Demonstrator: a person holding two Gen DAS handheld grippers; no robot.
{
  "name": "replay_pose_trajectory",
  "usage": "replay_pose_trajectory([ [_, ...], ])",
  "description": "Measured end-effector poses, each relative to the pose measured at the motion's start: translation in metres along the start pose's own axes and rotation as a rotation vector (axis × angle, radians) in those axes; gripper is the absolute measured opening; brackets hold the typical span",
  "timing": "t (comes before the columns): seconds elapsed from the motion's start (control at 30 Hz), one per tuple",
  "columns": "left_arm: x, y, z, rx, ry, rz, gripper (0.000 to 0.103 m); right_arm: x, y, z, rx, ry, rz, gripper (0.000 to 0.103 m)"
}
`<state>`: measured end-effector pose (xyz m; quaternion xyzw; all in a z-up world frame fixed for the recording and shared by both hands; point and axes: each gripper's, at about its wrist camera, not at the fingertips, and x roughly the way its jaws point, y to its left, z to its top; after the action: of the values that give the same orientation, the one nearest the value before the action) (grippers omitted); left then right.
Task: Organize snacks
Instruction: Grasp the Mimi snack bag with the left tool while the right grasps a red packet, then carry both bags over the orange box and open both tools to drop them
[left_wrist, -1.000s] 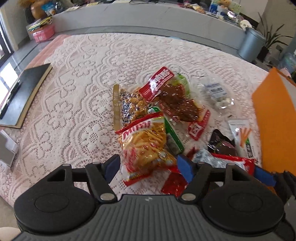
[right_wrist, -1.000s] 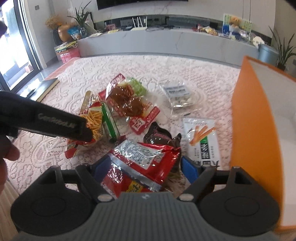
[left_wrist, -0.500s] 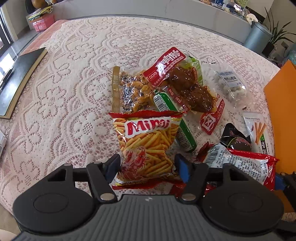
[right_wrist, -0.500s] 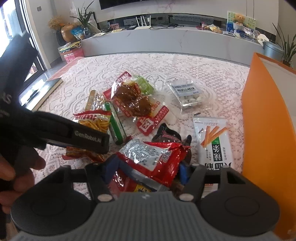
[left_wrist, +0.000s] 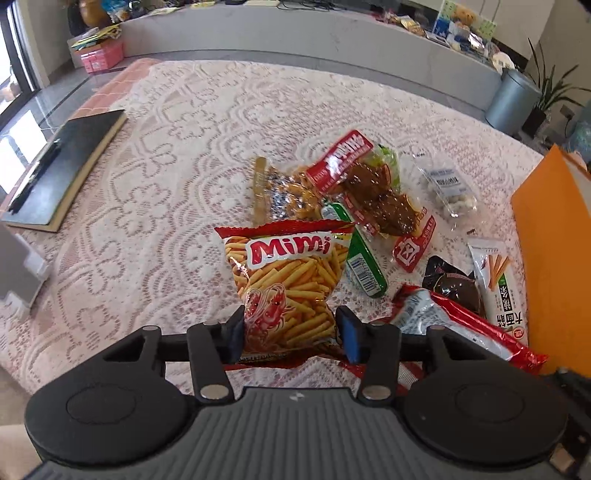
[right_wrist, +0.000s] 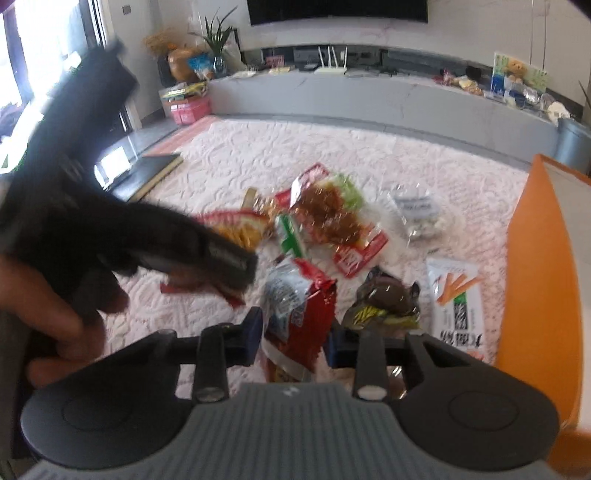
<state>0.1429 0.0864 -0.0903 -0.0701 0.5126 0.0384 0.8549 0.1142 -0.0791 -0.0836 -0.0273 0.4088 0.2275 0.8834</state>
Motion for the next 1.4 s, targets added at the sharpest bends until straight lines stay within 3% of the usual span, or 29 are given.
replay_pose_trajectory([
  [0.33,-0.046,0.003,-0.009,-0.015,-0.076,-0.021,0.056,-0.020,0.001,-0.001,0.074,-0.017,0.011,0.024],
  [0.8,-0.119,-0.031,-0.022,0.049,-0.225,-0.085,0.056,-0.126,-0.007,0.005,0.088,-0.238,-0.060,0.022],
  [1.0,-0.140,-0.076,-0.019,0.132,-0.277,-0.150,0.056,-0.177,-0.035,0.003,0.134,-0.343,-0.124,0.021],
  [1.2,-0.154,-0.144,-0.011,0.274,-0.323,-0.234,0.056,-0.219,-0.084,-0.002,0.219,-0.421,-0.226,0.021],
  [1.4,-0.136,-0.215,-0.004,0.423,-0.286,-0.284,0.056,-0.241,-0.147,-0.013,0.302,-0.407,-0.340,0.021],
])
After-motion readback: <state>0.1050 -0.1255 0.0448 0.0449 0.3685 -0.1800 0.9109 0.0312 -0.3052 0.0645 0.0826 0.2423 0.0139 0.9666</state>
